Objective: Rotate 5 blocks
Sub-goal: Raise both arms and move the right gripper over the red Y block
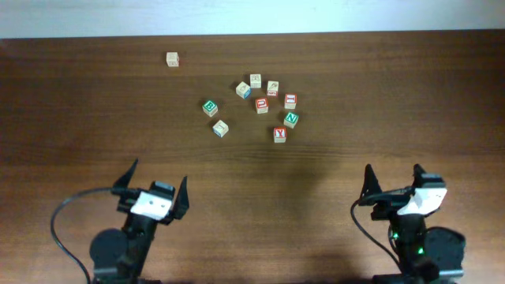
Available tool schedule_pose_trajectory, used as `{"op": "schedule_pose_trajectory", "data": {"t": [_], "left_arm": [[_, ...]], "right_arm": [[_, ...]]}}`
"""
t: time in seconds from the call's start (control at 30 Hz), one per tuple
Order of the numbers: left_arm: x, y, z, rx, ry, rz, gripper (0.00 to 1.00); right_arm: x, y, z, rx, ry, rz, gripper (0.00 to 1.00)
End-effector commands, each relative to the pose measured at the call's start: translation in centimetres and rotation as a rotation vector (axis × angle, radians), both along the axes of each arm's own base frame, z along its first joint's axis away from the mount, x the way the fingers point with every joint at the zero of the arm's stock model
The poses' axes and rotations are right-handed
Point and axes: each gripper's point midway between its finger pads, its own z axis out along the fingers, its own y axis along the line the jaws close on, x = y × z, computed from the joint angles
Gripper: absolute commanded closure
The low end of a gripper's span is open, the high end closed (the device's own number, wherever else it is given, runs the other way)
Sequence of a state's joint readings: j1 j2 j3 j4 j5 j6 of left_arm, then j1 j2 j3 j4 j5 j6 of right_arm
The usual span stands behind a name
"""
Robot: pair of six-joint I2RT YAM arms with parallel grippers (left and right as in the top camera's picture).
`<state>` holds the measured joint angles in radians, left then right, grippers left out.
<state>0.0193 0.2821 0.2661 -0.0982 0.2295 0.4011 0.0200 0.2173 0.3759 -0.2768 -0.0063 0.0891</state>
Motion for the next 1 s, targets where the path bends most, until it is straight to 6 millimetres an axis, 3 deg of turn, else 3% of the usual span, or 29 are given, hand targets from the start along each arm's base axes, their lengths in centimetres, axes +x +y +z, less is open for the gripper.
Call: {"op": "schedule_pose_trajectory", "data": {"t": [0.0,0.27,0.4,0.53,0.63,0.77,0.9,0.97], "left_arm": [[1.3,-0.1,3.3,-0.014,0.022,-0.008,0.01],[7.2,-1.1,7.5,-0.038,0.316,-0.068,0.01],[10.7,-1.3,8.5,-0.058,0.542,-0.083,0.01],[13.6,-1.3,8.3,-0.074,0.770,-0.081,0.01],[15.2,-2.2,7.6,-0.111,0.866,-0.129,0.01],[16.5,-3.2,5.4,-0.155,0.929,-0.187,0.01],[16.1,-3.9,3.7,-0.196,1.009,-0.213,0.01],[15.9,-4.5,3.6,-0.225,1.023,-0.249,0.01]], "right_arm": [[1.1,0.9,2.7,-0.002,0.032,0.051,0.02],[5.1,3.8,5.0,0.045,0.305,0.212,0.02],[7.7,5.5,6.0,0.095,0.474,0.302,0.02],[10.9,7.6,5.3,0.146,0.689,0.380,0.02],[12.8,9.8,3.6,0.148,0.870,0.419,0.02],[15.1,13.5,0.0,0.128,1.082,0.476,0.02],[18.0,17.5,-5.5,0.118,1.160,0.529,0.02],[18.5,19.7,-7.7,0.182,1.202,0.570,0.02]]}}
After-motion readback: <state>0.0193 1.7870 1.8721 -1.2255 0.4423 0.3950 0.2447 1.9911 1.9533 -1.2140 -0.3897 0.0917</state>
